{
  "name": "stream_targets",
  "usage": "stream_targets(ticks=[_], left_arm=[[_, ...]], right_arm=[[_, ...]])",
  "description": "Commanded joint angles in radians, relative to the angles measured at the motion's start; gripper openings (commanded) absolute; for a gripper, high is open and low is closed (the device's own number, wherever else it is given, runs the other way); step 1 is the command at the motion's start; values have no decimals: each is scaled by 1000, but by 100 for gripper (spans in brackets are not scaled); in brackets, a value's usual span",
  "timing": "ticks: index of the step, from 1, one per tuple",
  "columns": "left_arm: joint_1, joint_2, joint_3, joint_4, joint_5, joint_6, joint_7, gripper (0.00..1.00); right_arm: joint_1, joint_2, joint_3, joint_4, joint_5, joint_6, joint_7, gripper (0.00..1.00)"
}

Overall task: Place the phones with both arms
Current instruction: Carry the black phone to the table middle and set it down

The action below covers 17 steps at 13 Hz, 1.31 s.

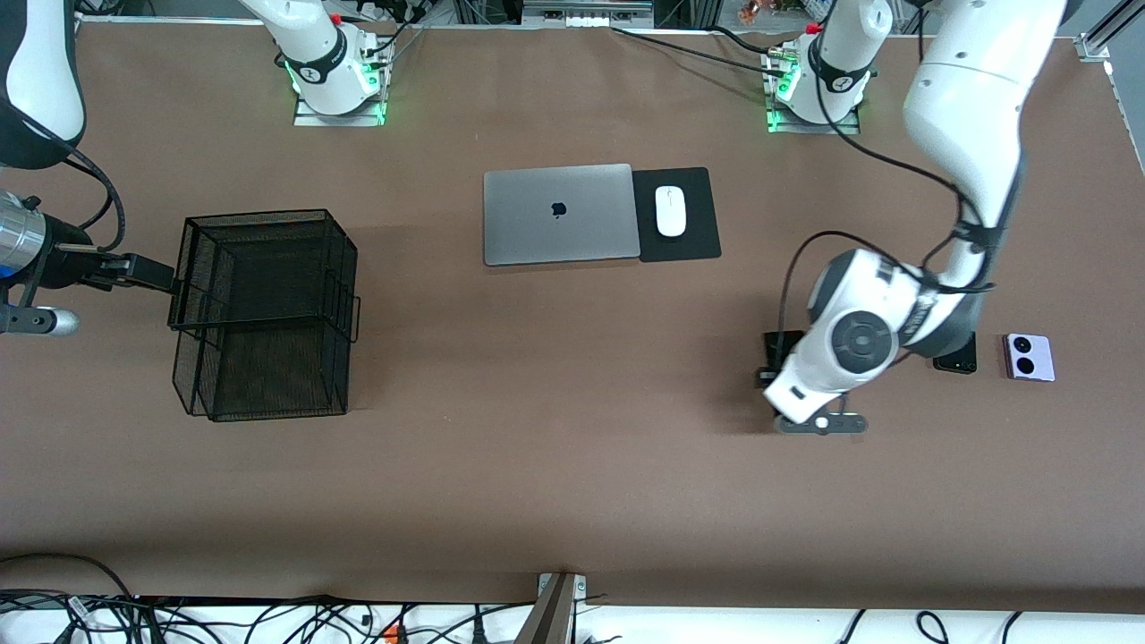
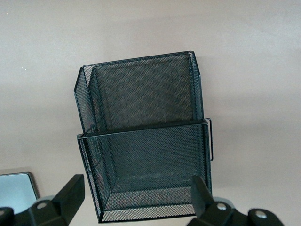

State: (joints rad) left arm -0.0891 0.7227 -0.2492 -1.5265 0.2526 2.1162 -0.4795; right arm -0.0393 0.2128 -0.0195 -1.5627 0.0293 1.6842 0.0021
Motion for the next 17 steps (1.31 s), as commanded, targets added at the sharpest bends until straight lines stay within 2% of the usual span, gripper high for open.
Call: stream_targets(ticks=[1, 6, 8, 11, 15, 17], left_arm=[[-89, 70, 19, 130, -59, -30, -105, 38], [-285, 216, 19, 354, -64, -25, -384, 37], [-346, 248, 19, 403, -64, -15, -438, 37], [-432, 305, 24, 469, -58, 68, -410, 37], [-509, 348, 34, 495, -55, 189, -386, 36], [-537, 386, 50, 549, -55, 192, -389, 36]], right_arm=[[-4, -6, 6, 3, -12, 0, 1, 100], [-4, -6, 6, 3, -12, 0, -1, 100], [-4, -6, 6, 3, -12, 0, -1, 100], [-4, -6, 6, 3, -12, 0, 1, 100], [-7, -4, 6, 3, -12, 2, -1, 100], [-7, -4, 6, 3, -14, 2, 1, 100]])
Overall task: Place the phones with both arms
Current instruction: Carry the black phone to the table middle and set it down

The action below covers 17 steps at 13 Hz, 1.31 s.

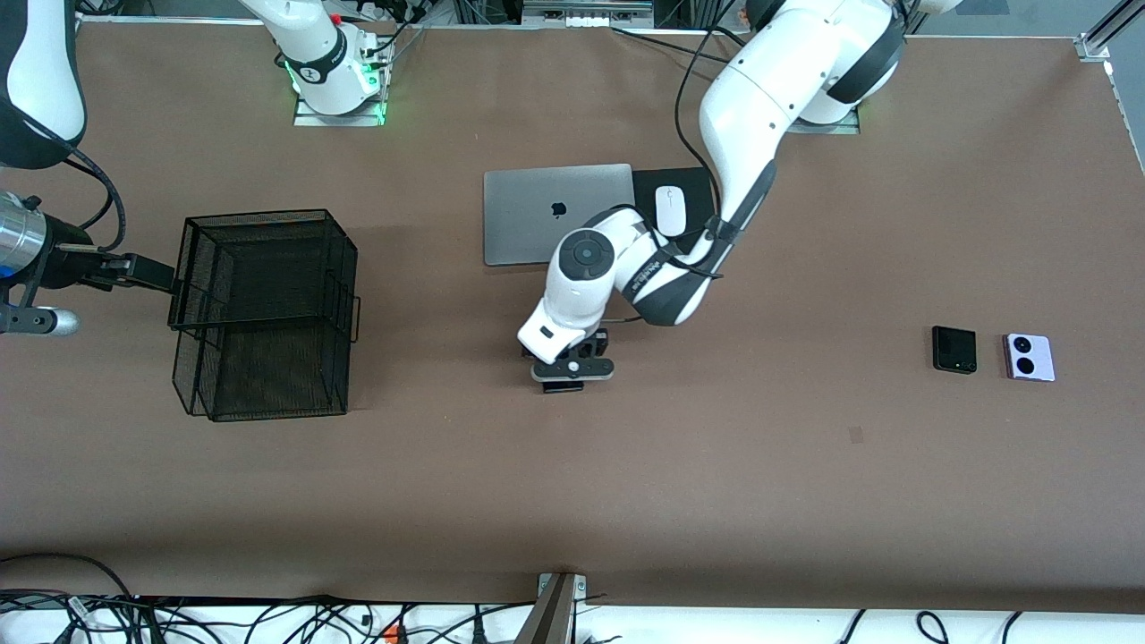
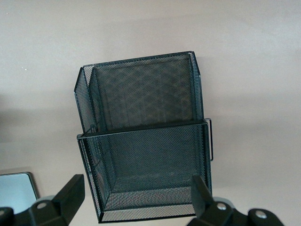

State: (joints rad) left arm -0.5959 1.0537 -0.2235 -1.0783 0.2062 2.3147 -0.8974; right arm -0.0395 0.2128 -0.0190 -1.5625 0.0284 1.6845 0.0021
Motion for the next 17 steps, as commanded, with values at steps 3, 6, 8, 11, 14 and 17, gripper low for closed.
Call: stream_targets(ticks=[3, 6, 8, 11, 14, 17], left_arm=[[-30, 84, 59, 103, -8, 3, 34, 36], [-27, 92, 67, 98, -10, 9, 20, 37], [-24, 98, 67, 98, -10, 11, -9, 60], [-25, 94, 67, 100, -15, 29, -139, 100], [-21, 68, 58, 101, -19, -47, -196, 100], [4, 5, 55, 103, -24, -181, -181, 100]], right_arm=[[-8, -4, 5, 2, -13, 9, 1, 100], [-8, -4, 4, 2, -13, 9, -1, 100], [-8, -4, 4, 2, -13, 8, -1, 100], [-8, -4, 4, 2, -13, 8, -1, 100], [-8, -4, 4, 2, -13, 6, 1, 100], [-8, -6, 4, 6, -12, -5, 1, 100]])
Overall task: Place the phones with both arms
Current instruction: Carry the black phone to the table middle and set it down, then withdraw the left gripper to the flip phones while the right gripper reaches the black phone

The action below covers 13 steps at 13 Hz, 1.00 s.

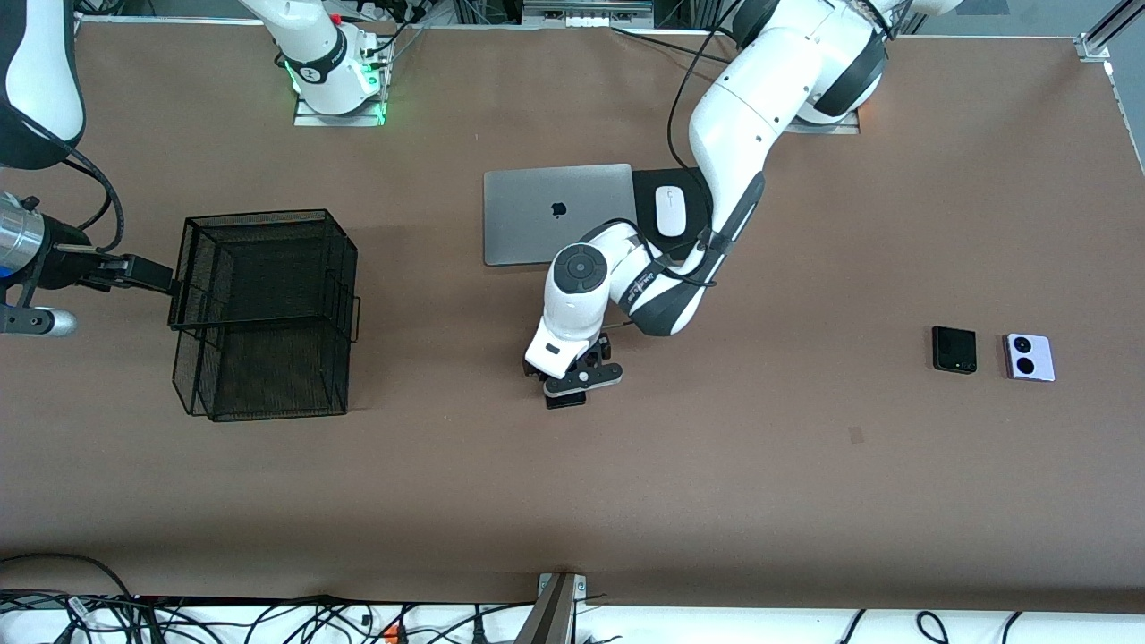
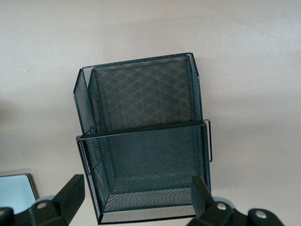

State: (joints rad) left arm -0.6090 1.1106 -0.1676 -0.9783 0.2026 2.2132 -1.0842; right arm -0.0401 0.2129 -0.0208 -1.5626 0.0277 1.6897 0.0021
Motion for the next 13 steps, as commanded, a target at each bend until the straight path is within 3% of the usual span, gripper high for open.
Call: stream_targets(ticks=[1, 4, 8, 11, 13], left_arm=[[27, -75, 0, 1, -20, -123, 42, 100], [113, -167, -17, -6, -61, -294, 266, 100], [218, -254, -18, -43, -71, -506, 551, 100], [323, -385, -12, -207, -57, -515, 734, 100], [395, -471, -9, -301, -29, -514, 872, 100]], right_arm=[[-7, -7, 5, 6, -11, -10, 1, 100], [-7, -12, 2, 10, -3, -13, 9, 100], [-1, -18, 13, 13, -9, -113, 18, 100], [66, -9, 24, 12, 8, -81, 21, 100], [170, 20, 24, 12, 9, -27, 91, 100]])
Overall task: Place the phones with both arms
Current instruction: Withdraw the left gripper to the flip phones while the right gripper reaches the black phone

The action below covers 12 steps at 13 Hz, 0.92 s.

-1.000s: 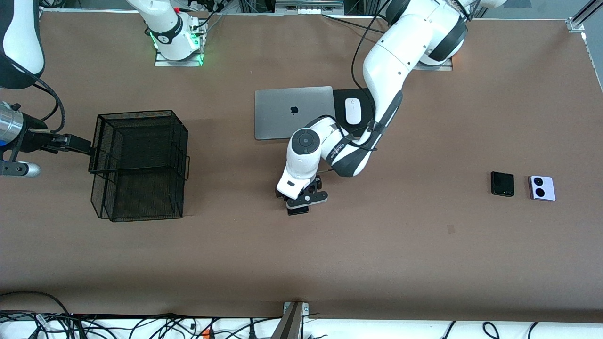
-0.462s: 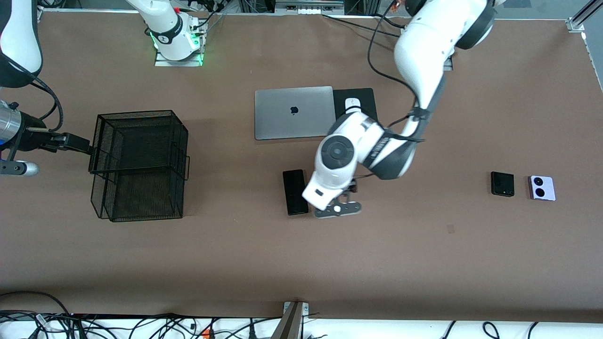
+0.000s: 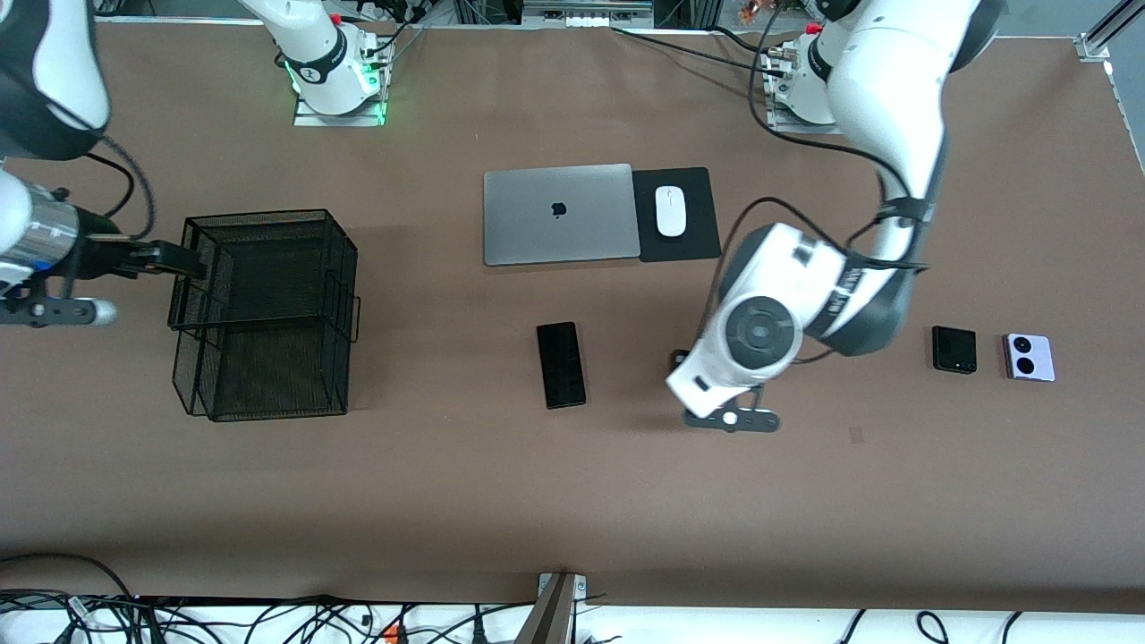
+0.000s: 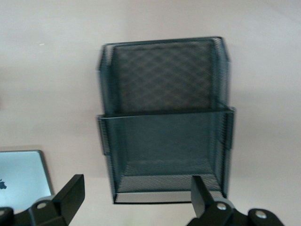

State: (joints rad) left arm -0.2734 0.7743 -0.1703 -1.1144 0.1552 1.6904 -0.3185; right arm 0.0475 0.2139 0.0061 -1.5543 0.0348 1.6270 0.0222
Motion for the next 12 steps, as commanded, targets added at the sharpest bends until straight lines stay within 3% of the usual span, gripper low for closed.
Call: stream_targets(ticks=[1, 3, 6, 9, 12], left_arm=[[98, -160, -6, -194, 27, 9, 168, 100], [184, -197, -6, -232, 58, 12, 318, 100], [256, -222, -6, -284, 104, 49, 413, 100], [328, -288, -6, -439, 139, 203, 470, 100], [439, -326, -8, -551, 138, 346, 606, 100]], right_arm=[[141, 41, -3, 5, 5, 75, 147, 100], [244, 100, -3, 14, 8, 183, 240, 100], [389, 259, -3, 130, 11, 272, 387, 100], [501, 430, -3, 255, 14, 390, 501, 100], [587, 544, -5, 263, 13, 594, 541, 100]])
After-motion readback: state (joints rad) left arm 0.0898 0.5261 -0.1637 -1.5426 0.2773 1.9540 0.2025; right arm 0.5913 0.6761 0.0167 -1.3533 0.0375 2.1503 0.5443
